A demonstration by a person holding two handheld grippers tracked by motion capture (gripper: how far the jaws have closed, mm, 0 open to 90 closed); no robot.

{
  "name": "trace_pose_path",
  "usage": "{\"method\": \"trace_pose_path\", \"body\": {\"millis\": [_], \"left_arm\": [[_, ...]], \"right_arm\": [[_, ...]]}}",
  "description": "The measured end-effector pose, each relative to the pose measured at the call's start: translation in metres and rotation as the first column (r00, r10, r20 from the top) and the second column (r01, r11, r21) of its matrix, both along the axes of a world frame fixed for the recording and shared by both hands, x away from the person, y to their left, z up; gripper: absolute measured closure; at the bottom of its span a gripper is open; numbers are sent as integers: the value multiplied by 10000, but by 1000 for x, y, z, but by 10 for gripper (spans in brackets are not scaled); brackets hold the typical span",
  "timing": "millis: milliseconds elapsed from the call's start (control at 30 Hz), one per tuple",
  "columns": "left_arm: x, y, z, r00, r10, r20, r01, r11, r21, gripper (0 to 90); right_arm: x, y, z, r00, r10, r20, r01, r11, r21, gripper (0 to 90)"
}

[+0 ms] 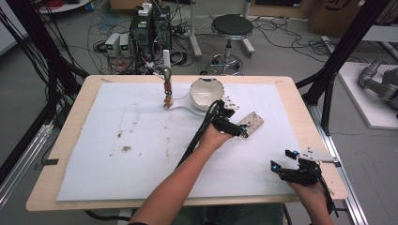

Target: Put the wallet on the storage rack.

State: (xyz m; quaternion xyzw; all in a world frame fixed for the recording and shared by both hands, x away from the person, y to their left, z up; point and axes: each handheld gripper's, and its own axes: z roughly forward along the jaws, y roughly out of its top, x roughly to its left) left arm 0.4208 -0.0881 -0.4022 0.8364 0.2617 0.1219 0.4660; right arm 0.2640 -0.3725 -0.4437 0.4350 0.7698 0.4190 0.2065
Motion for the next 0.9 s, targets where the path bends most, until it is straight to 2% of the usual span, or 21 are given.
{"method": "trace_pose_path", "body": {"millis": [133,267,500,700,800,900], "left_arm": [[4,-13,-2,9999,-125,12,124,9992,370,160],[11,-24,-11,9998,-132,-179,146,9969,773,160],[23,-37,-27,9987,12,-509,45,9937,1116,160],[27,-44,-38,9973,-16,-727,100,9932,1158,160],[27,-50,-40,9976,-125,-677,221,9896,1423,160],[27,-56,-45,9966,-162,-805,303,9838,1766,160]], "right_arm": [[0,2,0,10000,60,9,-60,10000,-10,196],[1,3,0,9999,117,4,-117,9999,-58,196],[2,3,0,10000,89,-36,-89,10000,9,196],[4,2,-2,9999,106,-33,-106,9999,27,196],[5,3,-2,9999,145,-33,-145,9999,-15,195],[5,4,-1,9998,174,-71,-174,9998,-30,196]]}}
